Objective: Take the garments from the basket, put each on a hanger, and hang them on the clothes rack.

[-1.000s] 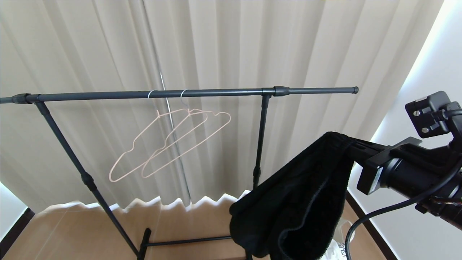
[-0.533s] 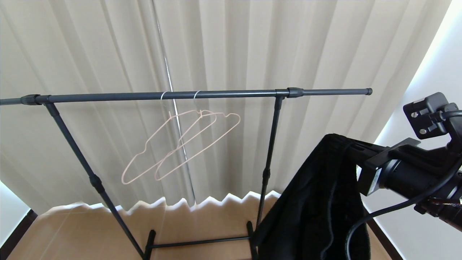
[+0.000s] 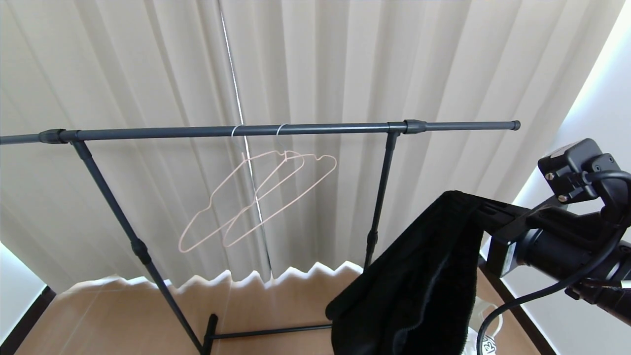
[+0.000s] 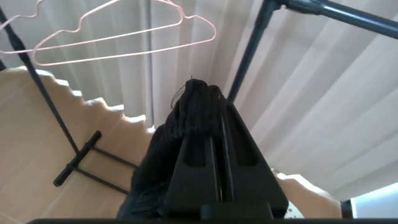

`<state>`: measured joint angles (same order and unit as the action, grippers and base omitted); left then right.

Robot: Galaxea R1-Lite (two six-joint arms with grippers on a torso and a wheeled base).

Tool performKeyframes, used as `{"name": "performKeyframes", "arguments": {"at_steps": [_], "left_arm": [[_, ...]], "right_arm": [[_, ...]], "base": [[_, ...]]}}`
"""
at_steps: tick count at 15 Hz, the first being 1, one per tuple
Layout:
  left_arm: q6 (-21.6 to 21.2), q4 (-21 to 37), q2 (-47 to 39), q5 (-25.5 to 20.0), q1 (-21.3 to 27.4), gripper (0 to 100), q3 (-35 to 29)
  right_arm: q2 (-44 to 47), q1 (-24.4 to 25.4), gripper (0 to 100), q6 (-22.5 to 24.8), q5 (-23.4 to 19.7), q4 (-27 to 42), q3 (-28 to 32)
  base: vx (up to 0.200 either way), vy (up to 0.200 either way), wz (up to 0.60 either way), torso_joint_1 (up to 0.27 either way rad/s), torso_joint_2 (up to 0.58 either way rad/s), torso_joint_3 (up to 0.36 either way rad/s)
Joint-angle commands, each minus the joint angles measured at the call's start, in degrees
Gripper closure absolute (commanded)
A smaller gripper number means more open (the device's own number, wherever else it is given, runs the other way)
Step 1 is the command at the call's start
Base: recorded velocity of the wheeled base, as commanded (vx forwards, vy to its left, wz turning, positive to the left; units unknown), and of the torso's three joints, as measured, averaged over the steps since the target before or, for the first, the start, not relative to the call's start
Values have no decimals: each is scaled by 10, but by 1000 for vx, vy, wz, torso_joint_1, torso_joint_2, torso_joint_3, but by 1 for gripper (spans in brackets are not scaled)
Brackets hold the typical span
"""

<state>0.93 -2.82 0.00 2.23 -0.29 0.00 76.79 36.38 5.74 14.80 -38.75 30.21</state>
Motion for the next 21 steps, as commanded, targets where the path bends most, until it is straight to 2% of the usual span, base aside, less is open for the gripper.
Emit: {"name": "performKeyframes", "arguments": {"at_steps": [1,2,3,4,5,6,8,9,11,13,14,15,18,19,21], "left_arm": [[0,1,0,0,0,0,0],[0,2,-4,1,-1,0,0],[0,3,-54,6,-17,0,0],[-2,3,-83,1,-29,0,0],[0,-2,-141,-2,-35,0,-18],[13,0,-187,-5,-34,0,-65],[32,2,-264,-6,-23,0,-120],[63,1,-329,-7,30,0,-158],[174,7,-433,-6,142,0,-222],[318,33,-551,-5,267,0,-294],[340,34,-570,-6,289,0,-305],[365,32,-629,-9,344,0,-322],[382,29,-727,-9,420,0,-367],[401,29,-795,-9,460,0,-395],[403,28,-874,-8,485,0,-425]], "right_arm": [[7,6,100,-8,13,3,15],[25,27,100,-66,27,8,35],[39,55,100,-101,72,39,60],[45,65,100,-110,96,90,85],[63,72,100,-167,105,208,162],[100,72,100,-253,105,311,265],[162,72,100,-397,106,439,396],[205,72,100,-449,103,482,438],[231,72,100,-452,108,453,439],[219,71,100,-451,110,431,428],[216,71,100,-451,111,431,427],[205,72,100,-450,112,432,420],[189,72,100,-449,112,430,414],[194,72,100,-449,113,414,412],[196,83,100,-449,118,378,411]], "base": [[0,0,0,0,0,0],[0,0,0,0,0,0],[0,0,0,0,0,0],[0,0,0,0,0,0],[0,0,0,0,0,0],[0,0,0,0,0,0],[0,0,0,0,0,0],[0,0,0,0,0,0],[0,0,0,0,0,0],[0,0,0,0,0,0],[0,0,0,0,0,0],[0,0,0,0,0,0],[0,0,0,0,0,0],[0,0,0,0,0,0],[0,0,0,0,0,0]]}}
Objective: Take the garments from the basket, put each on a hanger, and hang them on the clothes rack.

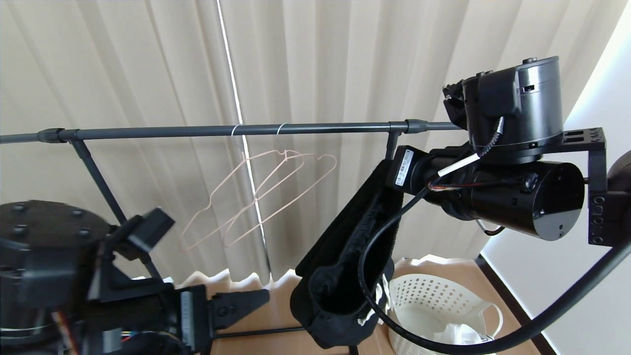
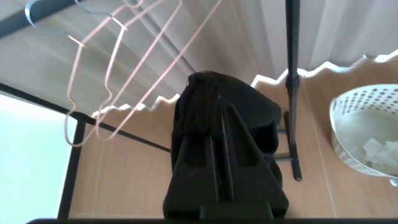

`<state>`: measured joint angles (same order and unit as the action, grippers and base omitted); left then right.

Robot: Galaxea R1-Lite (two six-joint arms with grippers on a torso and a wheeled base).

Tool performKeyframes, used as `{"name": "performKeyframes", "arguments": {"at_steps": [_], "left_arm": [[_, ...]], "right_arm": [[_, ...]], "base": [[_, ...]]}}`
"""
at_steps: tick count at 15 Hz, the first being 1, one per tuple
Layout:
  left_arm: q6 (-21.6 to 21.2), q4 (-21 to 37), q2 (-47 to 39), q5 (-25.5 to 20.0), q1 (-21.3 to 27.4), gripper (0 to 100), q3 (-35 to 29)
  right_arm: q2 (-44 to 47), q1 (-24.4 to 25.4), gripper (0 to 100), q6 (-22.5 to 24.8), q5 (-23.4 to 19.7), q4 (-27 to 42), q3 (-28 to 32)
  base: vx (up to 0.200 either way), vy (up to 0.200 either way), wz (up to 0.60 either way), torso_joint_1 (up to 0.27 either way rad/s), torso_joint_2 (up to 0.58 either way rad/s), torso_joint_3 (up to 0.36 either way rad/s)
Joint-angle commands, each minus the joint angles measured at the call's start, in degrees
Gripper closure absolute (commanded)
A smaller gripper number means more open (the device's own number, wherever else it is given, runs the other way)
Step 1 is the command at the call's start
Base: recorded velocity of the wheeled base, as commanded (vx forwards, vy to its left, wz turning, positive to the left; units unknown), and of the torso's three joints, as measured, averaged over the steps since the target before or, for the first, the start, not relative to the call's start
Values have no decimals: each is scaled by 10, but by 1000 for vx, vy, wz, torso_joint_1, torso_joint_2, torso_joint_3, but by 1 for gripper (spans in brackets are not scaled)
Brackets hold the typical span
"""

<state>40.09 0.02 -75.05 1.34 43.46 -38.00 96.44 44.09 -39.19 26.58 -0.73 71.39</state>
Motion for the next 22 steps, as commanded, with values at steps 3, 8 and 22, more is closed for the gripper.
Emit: {"name": "performKeyframes", "arguments": {"at_steps": [3,8,22], "left_arm": [[11,0,-201,2,60,0,-90],[10,-35,-284,4,86,0,-120],[14,-93,-381,97,26,0,-139]], "right_arm": [[0,25,100,-1,7,-9,-1],[2,30,100,-1,7,-9,-4],[-30,24,100,7,8,-3,-22]], "base": [[0,0,0,0,0,0],[0,0,0,0,0,0],[0,0,0,0,0,0]]}}
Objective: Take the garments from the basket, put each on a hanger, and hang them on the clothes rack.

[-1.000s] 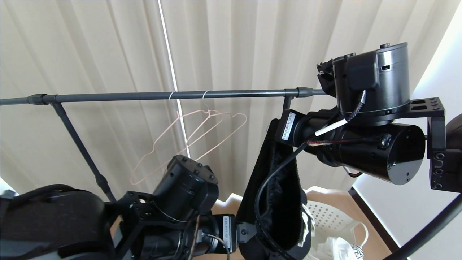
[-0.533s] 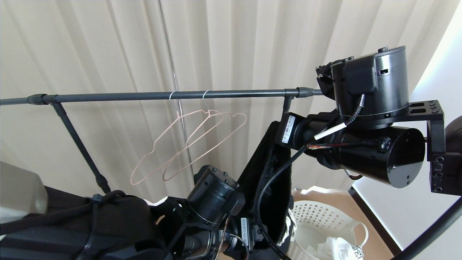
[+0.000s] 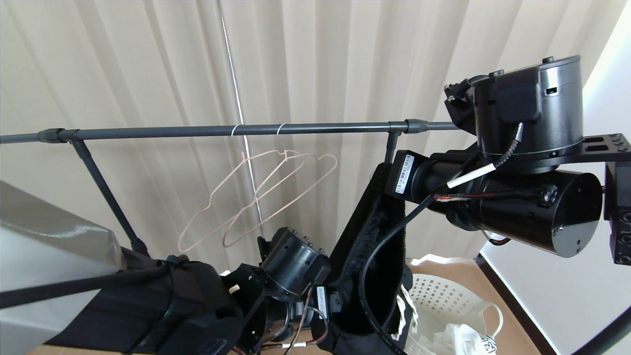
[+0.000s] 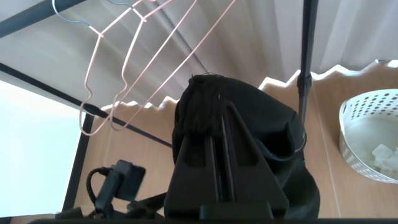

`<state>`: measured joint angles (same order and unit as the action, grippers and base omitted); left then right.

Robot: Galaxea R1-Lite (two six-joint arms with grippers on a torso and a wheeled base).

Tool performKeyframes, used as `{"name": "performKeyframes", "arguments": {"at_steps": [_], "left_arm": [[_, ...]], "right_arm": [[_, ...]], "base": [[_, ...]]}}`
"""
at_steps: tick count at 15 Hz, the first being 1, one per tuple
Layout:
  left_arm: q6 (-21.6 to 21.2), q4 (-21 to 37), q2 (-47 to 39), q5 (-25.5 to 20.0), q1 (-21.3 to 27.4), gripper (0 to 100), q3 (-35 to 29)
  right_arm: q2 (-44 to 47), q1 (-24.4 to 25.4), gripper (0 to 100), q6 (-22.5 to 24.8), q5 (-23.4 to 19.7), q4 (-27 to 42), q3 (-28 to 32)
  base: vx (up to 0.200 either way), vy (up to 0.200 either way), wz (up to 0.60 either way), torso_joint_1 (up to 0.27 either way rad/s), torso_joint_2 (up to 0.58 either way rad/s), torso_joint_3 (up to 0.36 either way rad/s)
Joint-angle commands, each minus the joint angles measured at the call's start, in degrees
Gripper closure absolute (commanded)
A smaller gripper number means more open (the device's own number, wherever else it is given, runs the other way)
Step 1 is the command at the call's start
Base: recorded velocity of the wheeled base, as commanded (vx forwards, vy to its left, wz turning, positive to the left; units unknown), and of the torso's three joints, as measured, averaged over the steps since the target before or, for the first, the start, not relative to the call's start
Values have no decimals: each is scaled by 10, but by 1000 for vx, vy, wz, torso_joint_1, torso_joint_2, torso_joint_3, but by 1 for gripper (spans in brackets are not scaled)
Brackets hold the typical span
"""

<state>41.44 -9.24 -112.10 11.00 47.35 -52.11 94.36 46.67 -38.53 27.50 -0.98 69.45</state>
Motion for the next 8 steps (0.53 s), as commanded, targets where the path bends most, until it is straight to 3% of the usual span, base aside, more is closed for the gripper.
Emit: {"name": "performKeyframes", "arguments": {"at_steps": [1,4,5,8], "left_arm": [[0,0,-10,1,-13,0,6],[0,0,-2,5,-7,0,18],[-1,0,18,12,-3,100,26],[-8,5,72,23,5,100,32]], "right_arm": [[-10,-11,100,6,-1,-1,-5],[-8,-45,100,19,1,-2,-9],[-8,-57,100,28,6,-4,-15],[-9,-69,100,58,34,-4,-26]], "base": [[0,0,0,0,0,0],[0,0,0,0,0,0],[0,0,0,0,0,0],[0,0,0,0,0,0]]}}
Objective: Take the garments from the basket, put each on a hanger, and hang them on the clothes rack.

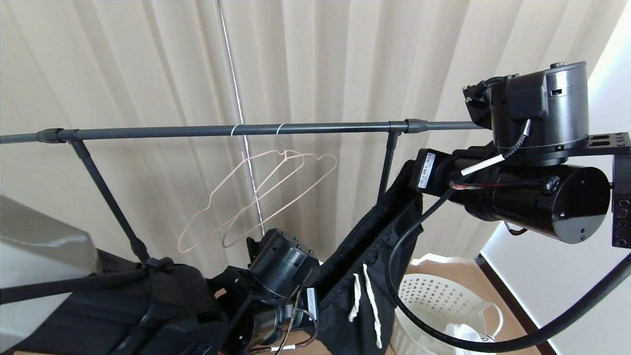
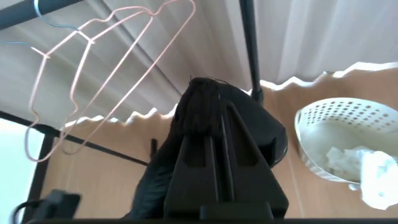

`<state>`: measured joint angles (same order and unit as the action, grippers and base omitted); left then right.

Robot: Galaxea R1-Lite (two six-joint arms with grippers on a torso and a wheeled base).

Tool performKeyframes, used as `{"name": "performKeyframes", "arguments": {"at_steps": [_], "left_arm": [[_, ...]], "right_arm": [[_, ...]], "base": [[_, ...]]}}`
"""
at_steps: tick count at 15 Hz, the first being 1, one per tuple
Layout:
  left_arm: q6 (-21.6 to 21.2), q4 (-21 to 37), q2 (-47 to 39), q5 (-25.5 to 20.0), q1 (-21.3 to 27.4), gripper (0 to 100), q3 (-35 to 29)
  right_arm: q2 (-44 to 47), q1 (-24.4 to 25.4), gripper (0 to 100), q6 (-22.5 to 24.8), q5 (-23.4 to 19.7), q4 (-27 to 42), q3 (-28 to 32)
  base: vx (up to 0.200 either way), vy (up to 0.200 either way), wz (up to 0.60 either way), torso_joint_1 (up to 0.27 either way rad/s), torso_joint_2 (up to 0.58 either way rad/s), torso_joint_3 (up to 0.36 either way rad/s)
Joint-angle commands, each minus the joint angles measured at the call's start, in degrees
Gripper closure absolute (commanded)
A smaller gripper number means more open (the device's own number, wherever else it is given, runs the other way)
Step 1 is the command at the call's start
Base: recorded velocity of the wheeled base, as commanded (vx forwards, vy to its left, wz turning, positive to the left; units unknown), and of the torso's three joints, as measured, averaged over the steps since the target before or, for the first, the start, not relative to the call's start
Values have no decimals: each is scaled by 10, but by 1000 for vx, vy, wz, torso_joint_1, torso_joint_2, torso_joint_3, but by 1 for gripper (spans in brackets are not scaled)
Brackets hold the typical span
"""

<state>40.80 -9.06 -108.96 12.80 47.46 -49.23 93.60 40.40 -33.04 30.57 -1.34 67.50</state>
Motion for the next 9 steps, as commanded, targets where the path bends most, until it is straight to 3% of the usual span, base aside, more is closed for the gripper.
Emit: {"name": "performKeyframes", "arguments": {"at_steps": [1,3,6,9], "left_arm": [[-23,3,63,21,2,100,3],[-56,3,98,39,1,100,-6],[-68,17,125,40,-1,100,-47],[-68,74,128,57,-3,100,-90]], "right_arm": [[-5,-8,100,27,13,-2,-23],[-22,-7,100,68,18,-3,-61],[-49,-2,100,154,17,-23,-140],[-70,14,100,257,9,-116,-243]], "base": [[0,0,0,0,0,0],[0,0,0,0,0,0],[0,0,0,0,0,0],[0,0,0,0,0,0]]}}
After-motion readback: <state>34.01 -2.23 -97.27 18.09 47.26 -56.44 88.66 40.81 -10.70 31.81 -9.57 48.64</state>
